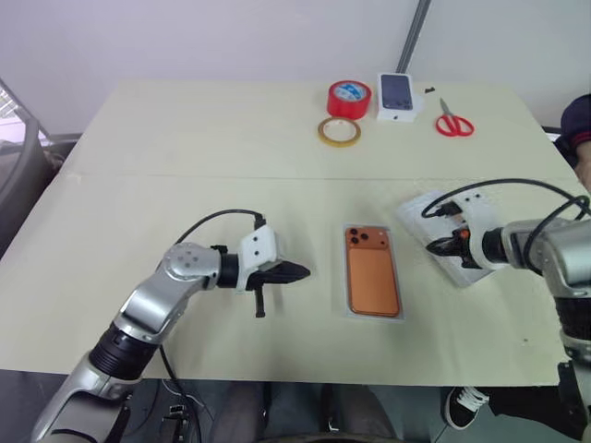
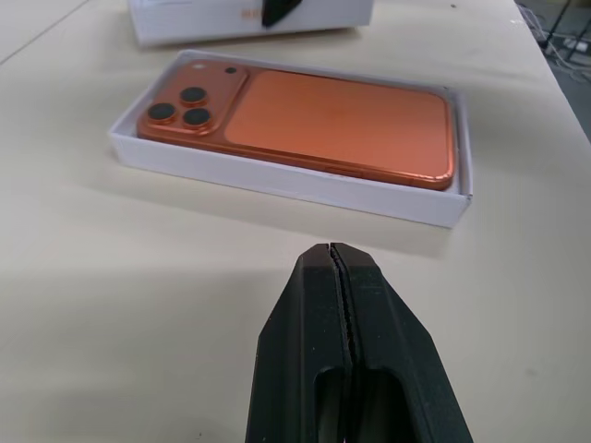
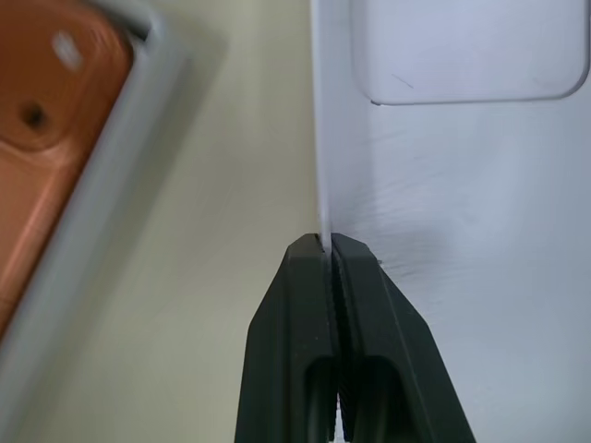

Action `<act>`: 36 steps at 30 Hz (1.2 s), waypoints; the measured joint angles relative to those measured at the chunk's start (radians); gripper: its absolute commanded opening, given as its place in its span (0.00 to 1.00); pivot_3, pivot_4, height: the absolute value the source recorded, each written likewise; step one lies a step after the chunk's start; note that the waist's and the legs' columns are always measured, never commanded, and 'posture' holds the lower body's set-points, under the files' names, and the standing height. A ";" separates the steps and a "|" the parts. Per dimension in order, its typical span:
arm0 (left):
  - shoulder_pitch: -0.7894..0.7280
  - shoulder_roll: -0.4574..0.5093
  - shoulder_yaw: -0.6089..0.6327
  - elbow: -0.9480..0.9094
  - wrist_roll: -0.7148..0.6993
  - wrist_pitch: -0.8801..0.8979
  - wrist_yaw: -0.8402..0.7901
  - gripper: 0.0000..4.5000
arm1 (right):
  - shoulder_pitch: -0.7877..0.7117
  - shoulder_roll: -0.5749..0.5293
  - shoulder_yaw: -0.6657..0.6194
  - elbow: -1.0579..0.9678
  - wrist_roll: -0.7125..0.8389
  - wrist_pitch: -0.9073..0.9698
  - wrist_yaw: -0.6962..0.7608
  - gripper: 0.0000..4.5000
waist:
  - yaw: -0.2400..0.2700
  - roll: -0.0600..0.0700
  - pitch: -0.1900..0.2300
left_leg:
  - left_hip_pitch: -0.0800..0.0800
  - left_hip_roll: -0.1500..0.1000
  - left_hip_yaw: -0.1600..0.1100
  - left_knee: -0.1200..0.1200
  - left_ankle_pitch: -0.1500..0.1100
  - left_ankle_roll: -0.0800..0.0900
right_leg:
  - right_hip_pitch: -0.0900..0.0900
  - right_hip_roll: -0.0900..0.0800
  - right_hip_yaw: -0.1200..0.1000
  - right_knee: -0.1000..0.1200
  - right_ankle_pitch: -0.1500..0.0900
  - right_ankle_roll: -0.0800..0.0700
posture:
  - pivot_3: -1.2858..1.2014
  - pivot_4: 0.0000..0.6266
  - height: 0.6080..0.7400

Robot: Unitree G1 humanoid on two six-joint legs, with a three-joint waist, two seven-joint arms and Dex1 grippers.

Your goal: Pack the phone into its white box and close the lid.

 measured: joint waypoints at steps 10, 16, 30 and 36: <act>-0.003 -0.015 0.074 0.124 0.015 -0.020 0.037 0.00 | -0.084 0.167 -0.126 0.127 1.214 -0.089 -0.736 0.01 | -0.009 -0.001 0.000 | -0.002 0.000 0.000 0.001 -0.001 0.001 | 0.000 -0.001 -0.001 0.000 0.000 0.000 | 0.52 0.24 1.00; -0.061 -0.031 0.084 0.169 0.024 -0.043 0.048 0.00 | 0.146 0.554 0.035 -0.112 1.530 -0.504 -1.298 0.01 | -0.020 -0.001 0.000 | -0.007 0.001 0.000 0.002 -0.001 0.001 | -0.006 0.000 0.000 0.002 0.000 0.001 | 0.52 0.24 1.00; -0.089 -0.132 0.047 0.193 0.083 -0.043 0.092 0.00 | 0.211 0.232 0.066 -0.175 1.554 -0.510 -1.382 0.63 | -0.013 0.001 0.000 | -0.011 0.000 0.001 0.003 0.000 0.000 | -0.009 0.000 0.000 0.003 0.000 0.001 | 0.52 0.24 1.00; -0.152 -0.235 -0.023 0.221 0.130 -0.042 0.128 0.00 | 0.140 -0.104 0.065 -0.099 1.524 -0.396 -1.188 0.63 | -0.010 0.001 0.000 | -0.012 0.000 0.000 0.004 0.000 0.001 | -0.009 0.001 0.000 0.001 0.000 0.001 | 0.52 0.24 1.00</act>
